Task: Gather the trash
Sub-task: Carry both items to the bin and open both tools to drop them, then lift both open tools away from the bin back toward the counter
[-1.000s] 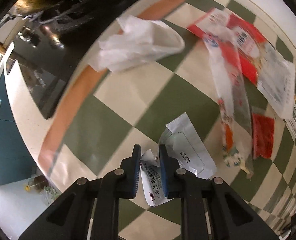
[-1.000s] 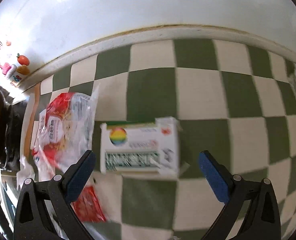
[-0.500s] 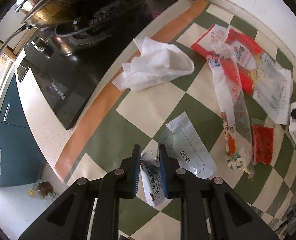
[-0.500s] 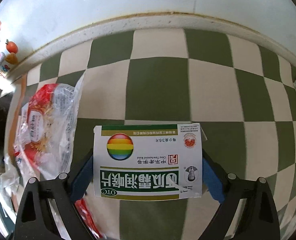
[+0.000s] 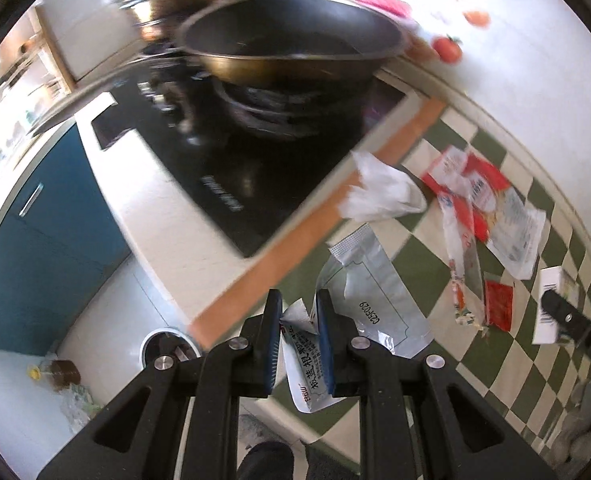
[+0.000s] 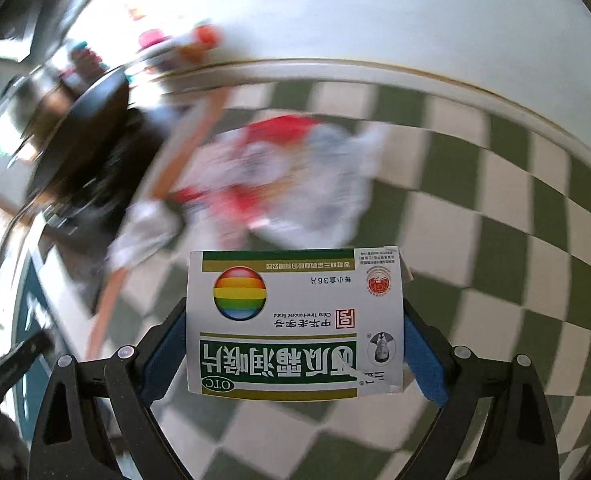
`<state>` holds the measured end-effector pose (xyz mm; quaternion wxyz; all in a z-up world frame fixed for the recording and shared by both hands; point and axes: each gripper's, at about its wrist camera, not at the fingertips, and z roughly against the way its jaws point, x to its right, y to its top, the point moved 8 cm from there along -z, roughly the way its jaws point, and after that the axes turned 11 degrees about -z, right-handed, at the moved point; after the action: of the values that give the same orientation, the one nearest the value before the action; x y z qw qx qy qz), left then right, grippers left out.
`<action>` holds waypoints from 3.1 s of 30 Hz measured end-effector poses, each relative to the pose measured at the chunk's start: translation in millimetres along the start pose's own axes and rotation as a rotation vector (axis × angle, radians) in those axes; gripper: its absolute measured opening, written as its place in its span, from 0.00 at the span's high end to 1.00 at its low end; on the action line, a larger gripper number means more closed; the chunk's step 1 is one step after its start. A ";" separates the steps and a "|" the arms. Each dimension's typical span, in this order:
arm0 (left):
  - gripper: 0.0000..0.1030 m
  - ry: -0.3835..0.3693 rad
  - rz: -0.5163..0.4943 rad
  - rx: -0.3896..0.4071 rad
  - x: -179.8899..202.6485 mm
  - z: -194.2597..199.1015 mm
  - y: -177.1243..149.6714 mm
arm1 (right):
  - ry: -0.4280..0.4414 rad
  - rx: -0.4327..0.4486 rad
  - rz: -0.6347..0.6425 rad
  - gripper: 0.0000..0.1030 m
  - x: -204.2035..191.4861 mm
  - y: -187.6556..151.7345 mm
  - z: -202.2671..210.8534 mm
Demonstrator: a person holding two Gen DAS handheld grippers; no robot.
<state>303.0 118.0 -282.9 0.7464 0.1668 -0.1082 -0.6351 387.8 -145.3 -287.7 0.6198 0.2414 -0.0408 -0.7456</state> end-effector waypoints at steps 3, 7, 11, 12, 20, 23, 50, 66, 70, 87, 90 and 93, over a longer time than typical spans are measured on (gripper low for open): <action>0.87 0.016 0.058 0.010 -37.8 10.8 -15.6 | 0.059 -0.024 0.076 0.07 -46.1 -31.7 15.5; 0.87 0.058 0.145 0.010 -95.8 21.4 -50.6 | 0.130 -0.062 0.198 0.07 -119.3 -73.7 12.6; 0.87 0.111 0.252 -0.027 -160.9 19.7 -106.3 | 0.175 -0.123 0.311 0.07 -184.5 -127.8 -4.3; 0.87 0.122 0.286 -0.041 -178.7 16.5 -124.4 | 0.183 -0.143 0.345 0.07 -200.0 -144.5 -10.6; 0.87 0.100 0.545 -0.180 -290.0 -62.8 -266.4 | 0.163 -0.286 0.596 0.07 -293.1 -295.4 -97.5; 0.87 0.042 0.641 -0.227 -319.4 -117.4 -315.1 | 0.143 -0.331 0.646 0.07 -306.6 -345.6 -149.8; 0.39 -0.199 0.913 -0.402 -395.6 -442.3 -514.6 | 0.048 -0.652 0.950 0.03 -297.1 -636.1 -533.0; 0.06 0.176 0.803 -0.352 -417.6 -304.6 -507.7 | -0.027 -0.467 0.993 0.00 -313.5 -586.5 -440.0; 0.06 0.200 0.785 -0.334 -406.4 -253.9 -486.9 | -0.031 -0.447 0.969 0.00 -319.5 -559.0 -383.3; 0.06 0.234 0.725 -0.217 -344.7 -24.8 -401.9 | 0.085 -0.365 0.969 0.00 -349.1 -463.7 -94.0; 0.06 0.238 0.720 -0.190 -334.2 7.6 -389.9 | 0.115 -0.360 0.970 0.00 -351.6 -451.6 -50.2; 0.06 0.252 0.705 -0.164 -327.8 34.4 -381.6 | 0.144 -0.346 0.969 0.00 -353.2 -442.2 -17.3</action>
<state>-113.6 384.3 -382.1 0.9374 0.1360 -0.0150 -0.3203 35.6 293.2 -353.0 0.9259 0.1395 0.0186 -0.3506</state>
